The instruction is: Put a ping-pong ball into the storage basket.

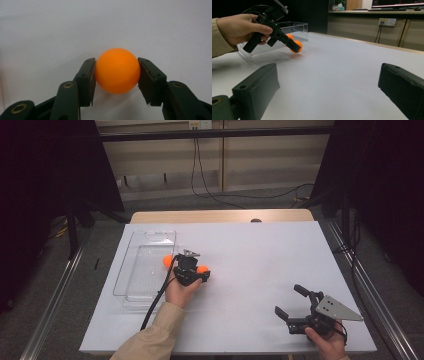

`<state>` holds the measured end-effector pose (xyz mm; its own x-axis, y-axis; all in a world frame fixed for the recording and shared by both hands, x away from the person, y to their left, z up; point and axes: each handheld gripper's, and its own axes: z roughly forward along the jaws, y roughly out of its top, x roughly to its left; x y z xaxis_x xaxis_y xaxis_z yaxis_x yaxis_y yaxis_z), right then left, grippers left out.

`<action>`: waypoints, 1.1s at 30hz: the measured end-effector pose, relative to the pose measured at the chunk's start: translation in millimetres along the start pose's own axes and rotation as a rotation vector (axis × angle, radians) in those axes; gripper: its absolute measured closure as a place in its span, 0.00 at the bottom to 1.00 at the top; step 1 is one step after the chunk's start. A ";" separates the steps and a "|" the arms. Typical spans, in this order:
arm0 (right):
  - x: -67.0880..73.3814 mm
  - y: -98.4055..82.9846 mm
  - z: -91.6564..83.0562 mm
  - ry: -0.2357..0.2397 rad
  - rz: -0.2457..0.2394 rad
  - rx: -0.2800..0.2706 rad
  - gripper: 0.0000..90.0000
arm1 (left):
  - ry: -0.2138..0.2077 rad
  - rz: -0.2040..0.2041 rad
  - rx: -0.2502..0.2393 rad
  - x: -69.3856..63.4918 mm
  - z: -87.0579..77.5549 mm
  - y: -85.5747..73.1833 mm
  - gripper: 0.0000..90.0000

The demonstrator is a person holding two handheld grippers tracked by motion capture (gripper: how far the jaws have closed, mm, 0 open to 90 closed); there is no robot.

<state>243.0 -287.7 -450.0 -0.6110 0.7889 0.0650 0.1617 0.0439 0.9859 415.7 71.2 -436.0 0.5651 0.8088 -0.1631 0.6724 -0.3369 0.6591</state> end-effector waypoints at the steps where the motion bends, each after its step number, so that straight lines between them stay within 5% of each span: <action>1: 0.0 0.0 -0.1 0.000 0.000 0.000 0.03 | -0.005 -0.005 0.000 -0.1 -0.5 0.2 0.56; 33: -0.1 0.4 -0.3 -0.003 -0.001 -0.002 0.03 | -0.059 -0.004 -0.008 -2.3 -12.3 4.0 0.57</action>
<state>242.9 -288.0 -449.6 -0.6091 0.7906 0.0634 0.1596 0.0439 0.9862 411.2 73.9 -424.0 0.5896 0.7803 -0.2084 0.6709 -0.3295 0.6644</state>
